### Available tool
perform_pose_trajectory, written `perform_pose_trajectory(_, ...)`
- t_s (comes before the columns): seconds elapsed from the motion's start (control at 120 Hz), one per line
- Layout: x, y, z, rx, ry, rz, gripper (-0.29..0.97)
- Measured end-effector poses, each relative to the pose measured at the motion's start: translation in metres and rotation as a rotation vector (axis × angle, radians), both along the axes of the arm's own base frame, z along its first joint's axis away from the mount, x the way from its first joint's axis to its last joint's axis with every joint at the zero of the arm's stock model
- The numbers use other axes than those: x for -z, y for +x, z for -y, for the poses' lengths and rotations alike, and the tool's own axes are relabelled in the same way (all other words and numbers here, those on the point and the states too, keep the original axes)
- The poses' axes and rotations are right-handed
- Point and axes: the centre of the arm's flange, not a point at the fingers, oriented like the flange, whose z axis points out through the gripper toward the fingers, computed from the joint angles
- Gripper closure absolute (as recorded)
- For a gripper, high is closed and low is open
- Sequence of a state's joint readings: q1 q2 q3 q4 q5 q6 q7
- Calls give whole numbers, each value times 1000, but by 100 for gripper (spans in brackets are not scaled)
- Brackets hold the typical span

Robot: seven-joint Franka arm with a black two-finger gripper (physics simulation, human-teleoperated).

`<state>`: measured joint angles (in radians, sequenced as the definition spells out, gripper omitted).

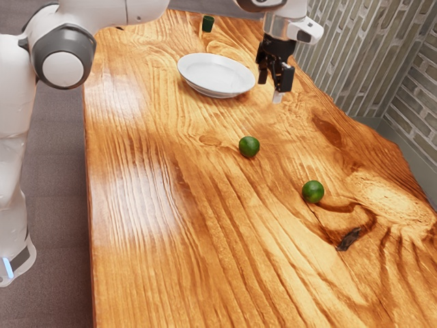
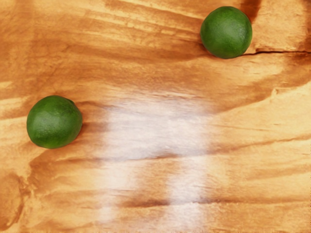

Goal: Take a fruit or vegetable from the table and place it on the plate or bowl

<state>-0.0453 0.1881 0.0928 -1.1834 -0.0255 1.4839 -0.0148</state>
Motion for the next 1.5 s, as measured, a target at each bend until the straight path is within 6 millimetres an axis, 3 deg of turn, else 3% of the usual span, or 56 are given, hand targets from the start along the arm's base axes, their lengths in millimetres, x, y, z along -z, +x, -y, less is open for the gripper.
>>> perform_pose_trajectory(0.433, 3, 2, 7, 24, -3, -10, 0)
perform_pose_trajectory(0.575, 35, 27, 18, 59, 3, -21, 0)
perform_pose_trajectory(0.825, 91, 61, 3, 94, 18, -57, 0)
perform_pose_trajectory(1.008, 102, 73, 3, 136, 26, -27, 0)
perform_pose_trajectory(1.233, 115, 77, -40, 111, 31, -29, 0)
perform_pose_trajectory(1.367, 143, 83, -52, 123, 29, -70, 0)
perform_pose_trajectory(1.5, 170, 78, -83, 125, 18, -117, 0)
